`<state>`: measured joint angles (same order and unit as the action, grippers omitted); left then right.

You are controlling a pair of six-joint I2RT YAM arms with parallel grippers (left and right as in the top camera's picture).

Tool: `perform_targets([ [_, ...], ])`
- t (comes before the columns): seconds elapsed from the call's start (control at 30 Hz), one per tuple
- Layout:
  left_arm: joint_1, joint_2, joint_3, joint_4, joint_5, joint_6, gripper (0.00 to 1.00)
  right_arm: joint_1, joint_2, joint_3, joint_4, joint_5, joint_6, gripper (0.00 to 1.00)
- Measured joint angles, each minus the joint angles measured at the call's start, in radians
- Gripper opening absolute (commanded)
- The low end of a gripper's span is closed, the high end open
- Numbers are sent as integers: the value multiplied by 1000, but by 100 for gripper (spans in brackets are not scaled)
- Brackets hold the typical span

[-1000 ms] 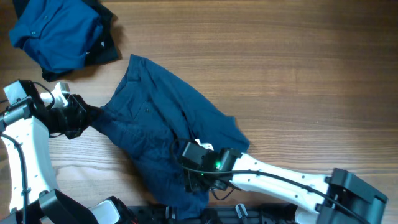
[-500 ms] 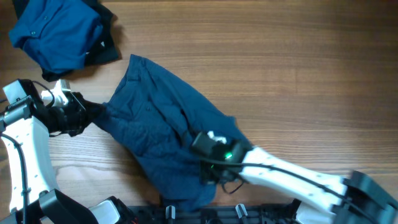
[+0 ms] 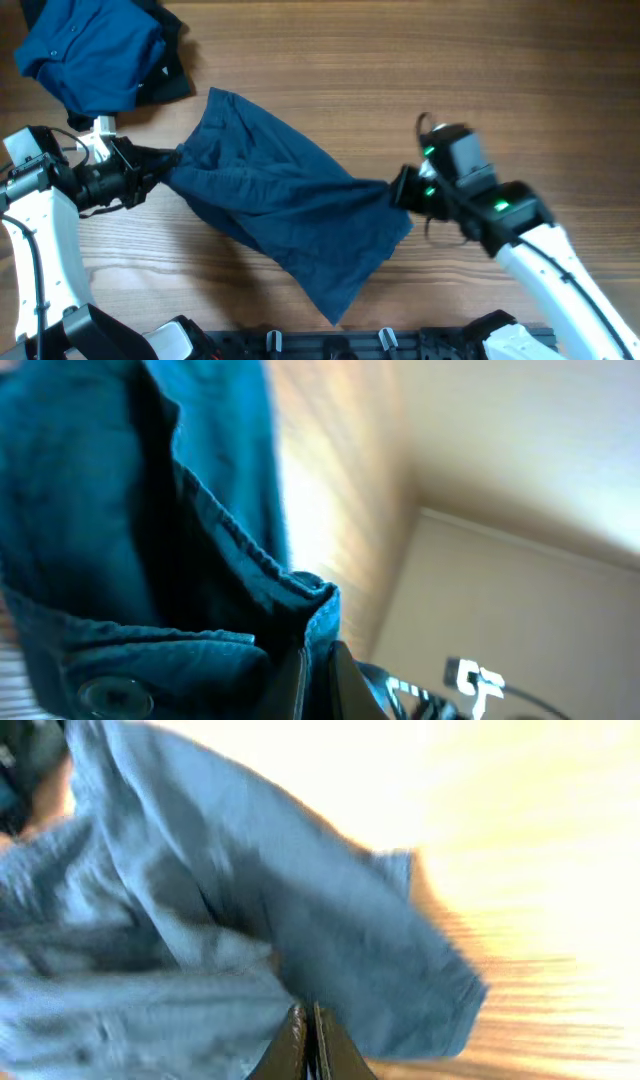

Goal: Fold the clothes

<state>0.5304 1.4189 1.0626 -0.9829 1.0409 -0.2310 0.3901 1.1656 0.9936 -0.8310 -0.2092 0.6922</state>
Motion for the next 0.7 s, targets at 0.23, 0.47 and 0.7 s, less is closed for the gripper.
perform_targets([
  [0.23, 0, -80, -1, 50, 185, -27, 4, -145, 0, 244, -114, -39, -118, 6],
  [0.47, 0, -257, 0, 121, 170, -122, 4, -153, -2, 318, -354, -85, -153, 28],
  [0.7, 0, -274, 0, 127, 55, -157, 4, -130, 2, 148, -348, -204, -170, 45],
])
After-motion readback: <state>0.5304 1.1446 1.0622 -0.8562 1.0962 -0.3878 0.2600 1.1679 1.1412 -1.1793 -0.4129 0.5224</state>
